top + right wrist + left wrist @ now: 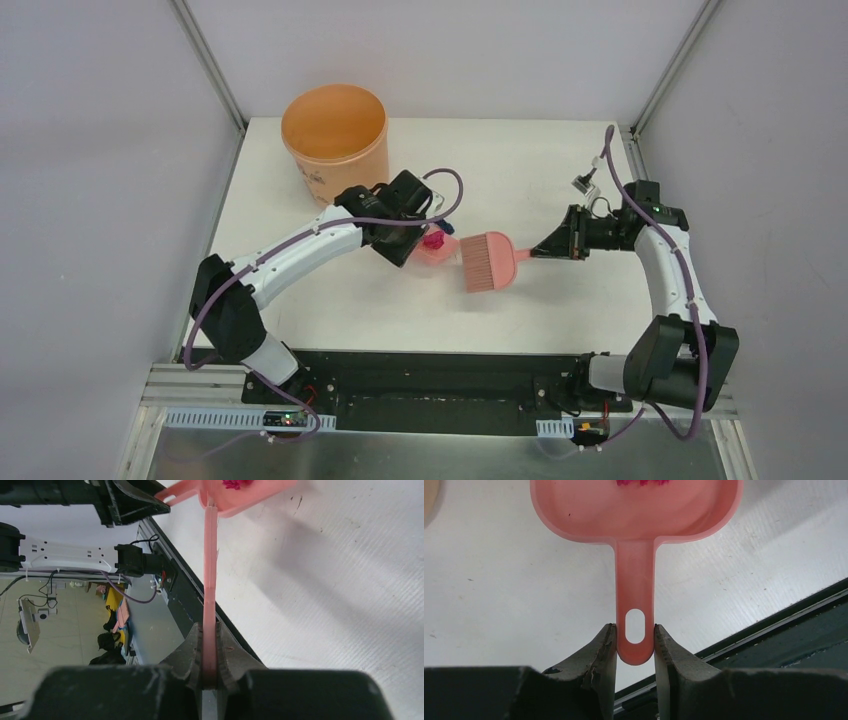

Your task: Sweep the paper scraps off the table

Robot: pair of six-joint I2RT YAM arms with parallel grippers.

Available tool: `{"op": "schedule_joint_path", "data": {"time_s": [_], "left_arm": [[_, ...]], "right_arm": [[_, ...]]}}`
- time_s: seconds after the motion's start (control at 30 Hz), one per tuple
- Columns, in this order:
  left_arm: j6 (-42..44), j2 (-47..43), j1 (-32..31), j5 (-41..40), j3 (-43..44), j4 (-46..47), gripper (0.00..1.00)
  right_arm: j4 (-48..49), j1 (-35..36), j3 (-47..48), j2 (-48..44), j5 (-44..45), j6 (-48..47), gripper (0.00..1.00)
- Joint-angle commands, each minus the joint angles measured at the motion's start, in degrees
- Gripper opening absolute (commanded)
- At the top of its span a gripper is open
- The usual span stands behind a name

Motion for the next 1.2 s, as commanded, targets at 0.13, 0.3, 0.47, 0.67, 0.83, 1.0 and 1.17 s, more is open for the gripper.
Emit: {"op": "schedule_joint_path", "data": {"time_s": [0.13, 0.3, 0.47, 0.67, 0.83, 1.0, 1.17], "left_arm": [[-4.2, -4.7, -1.5, -0.2, -13.7, 13.3, 0.00], [-5.5, -5.6, -3.2, -1.0, -15.8, 13.1, 0.00], [-5.0, -5.4, -3.9, -2.1, -14.1, 8.8, 0.00], [-4.4, -4.5, -4.1, -2.5, -12.9, 6.3, 0.00], [-4.6, -2.3, -4.1, -2.2, -13.8, 7.0, 0.00], [-4.1, 0.9, -4.1, -3.1, -14.5, 8.2, 0.03], [-3.8, 3.6, -4.1, -1.5, -15.0, 9.2, 0.13]], "right_arm": [[6.1, -4.9, 0.3, -2.8, 1.2, 3.7, 0.00], [9.1, -6.2, -0.6, -3.3, 4.6, 6.2, 0.00], [16.5, -3.0, -0.2, -5.4, 20.0, 12.1, 0.00], [16.2, 10.7, 13.2, 2.1, 40.0, 9.6, 0.00], [12.9, 15.1, 26.5, 14.9, 42.8, 10.7, 0.00], [10.7, 17.3, 33.0, 22.0, 41.3, 12.3, 0.00], [11.2, 17.8, 32.9, 23.1, 41.5, 12.5, 0.00]]}}
